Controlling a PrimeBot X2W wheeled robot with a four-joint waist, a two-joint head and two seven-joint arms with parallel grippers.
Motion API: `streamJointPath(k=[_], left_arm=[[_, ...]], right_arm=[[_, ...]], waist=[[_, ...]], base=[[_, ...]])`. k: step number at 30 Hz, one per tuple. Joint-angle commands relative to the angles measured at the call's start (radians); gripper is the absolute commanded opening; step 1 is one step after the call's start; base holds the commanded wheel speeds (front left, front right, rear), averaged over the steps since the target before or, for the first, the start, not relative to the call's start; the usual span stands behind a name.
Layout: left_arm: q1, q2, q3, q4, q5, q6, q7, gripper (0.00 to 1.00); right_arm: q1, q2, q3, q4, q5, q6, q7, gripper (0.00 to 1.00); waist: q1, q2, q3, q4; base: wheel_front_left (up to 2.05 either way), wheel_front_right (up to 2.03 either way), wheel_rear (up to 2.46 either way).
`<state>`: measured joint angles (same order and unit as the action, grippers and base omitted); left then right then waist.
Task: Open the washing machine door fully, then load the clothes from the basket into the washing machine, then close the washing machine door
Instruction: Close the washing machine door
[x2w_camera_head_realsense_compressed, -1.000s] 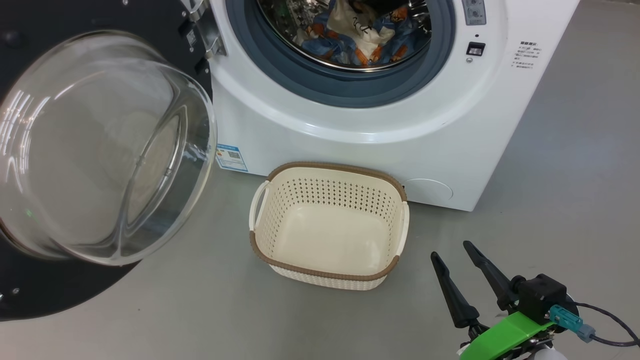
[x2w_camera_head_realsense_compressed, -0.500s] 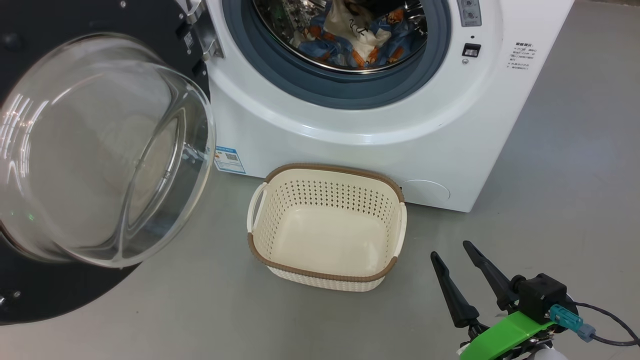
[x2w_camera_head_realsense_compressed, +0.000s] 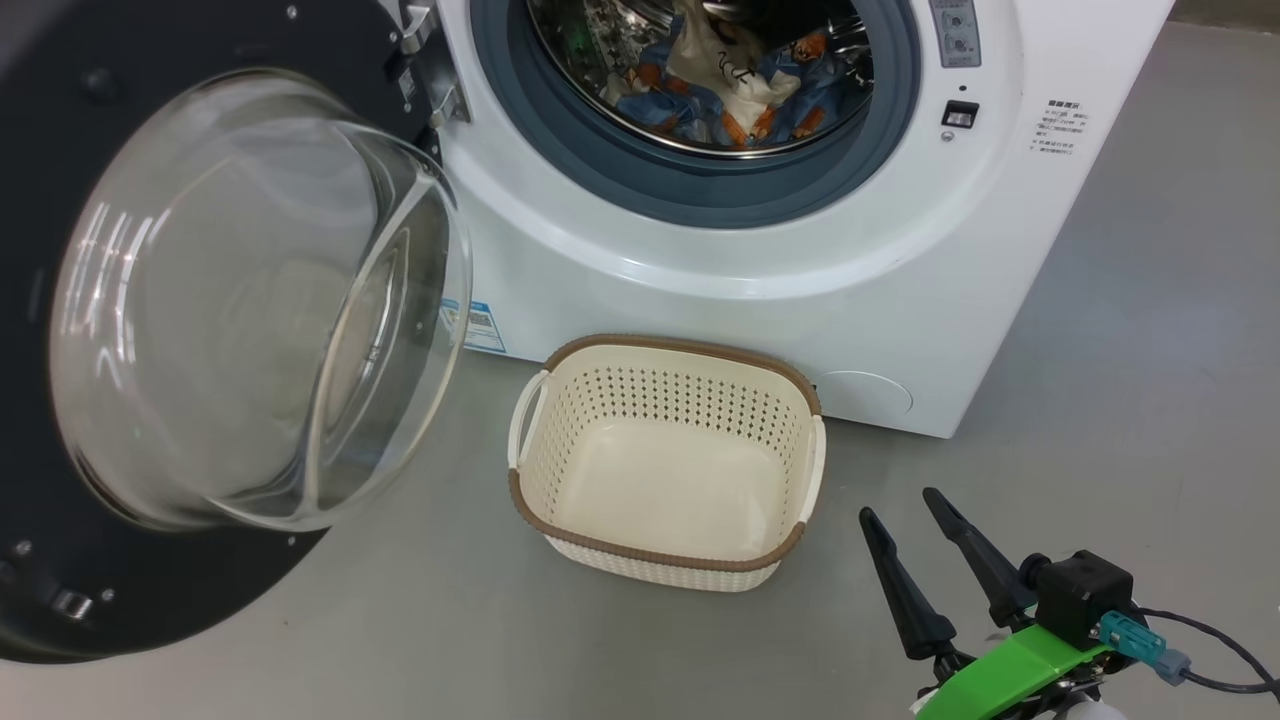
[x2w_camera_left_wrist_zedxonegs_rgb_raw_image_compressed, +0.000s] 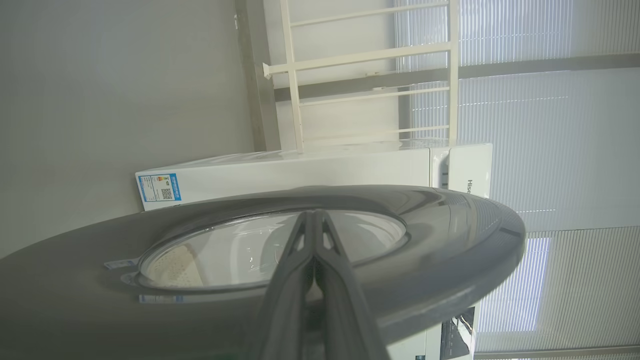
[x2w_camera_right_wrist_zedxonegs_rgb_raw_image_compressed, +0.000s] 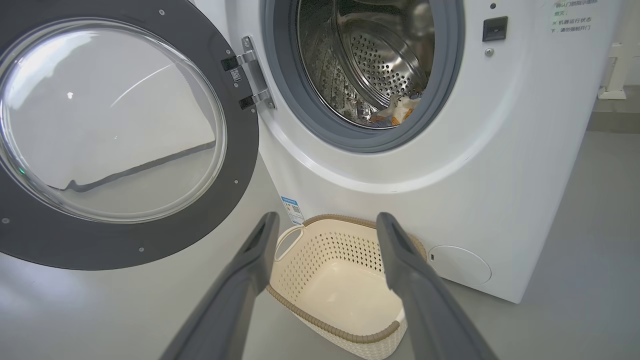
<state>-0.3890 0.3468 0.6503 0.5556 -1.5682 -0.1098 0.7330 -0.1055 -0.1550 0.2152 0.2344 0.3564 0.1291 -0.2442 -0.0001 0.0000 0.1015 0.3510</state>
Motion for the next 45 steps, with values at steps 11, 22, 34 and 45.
streamJointPath(k=[11,22,34,45], left_arm=[[0.1,-0.025,-0.007,-0.201,-0.123,0.097,0.22,0.0],[0.208,-0.108,-0.08,-0.453,-0.203,0.196,0.4,0.0],[0.267,-0.208,-0.151,-0.596,-0.226,0.216,0.449,0.0],[0.28,-0.284,-0.26,-0.663,-0.262,0.185,0.439,0.0]], right_arm=[[-0.011,0.005,0.031,-0.004,0.032,0.002,-0.012,1.0],[-0.019,0.004,0.04,0.011,0.04,0.002,-0.015,1.0],[-0.031,0.009,0.049,0.022,0.046,0.002,-0.017,1.0],[-0.039,0.02,0.044,0.026,0.048,0.002,-0.017,1.0]], waist=[[0.0001,0.0,0.005,0.007],[0.0001,0.0,0.014,0.018],[0.0001,0.0,0.027,-0.025],[0.0001,0.0,0.038,-0.092]], base=[[0.0,0.0,0.0],[0.0,0.0,0.0],[0.0,0.0,0.0],[0.0,0.0,0.0]])
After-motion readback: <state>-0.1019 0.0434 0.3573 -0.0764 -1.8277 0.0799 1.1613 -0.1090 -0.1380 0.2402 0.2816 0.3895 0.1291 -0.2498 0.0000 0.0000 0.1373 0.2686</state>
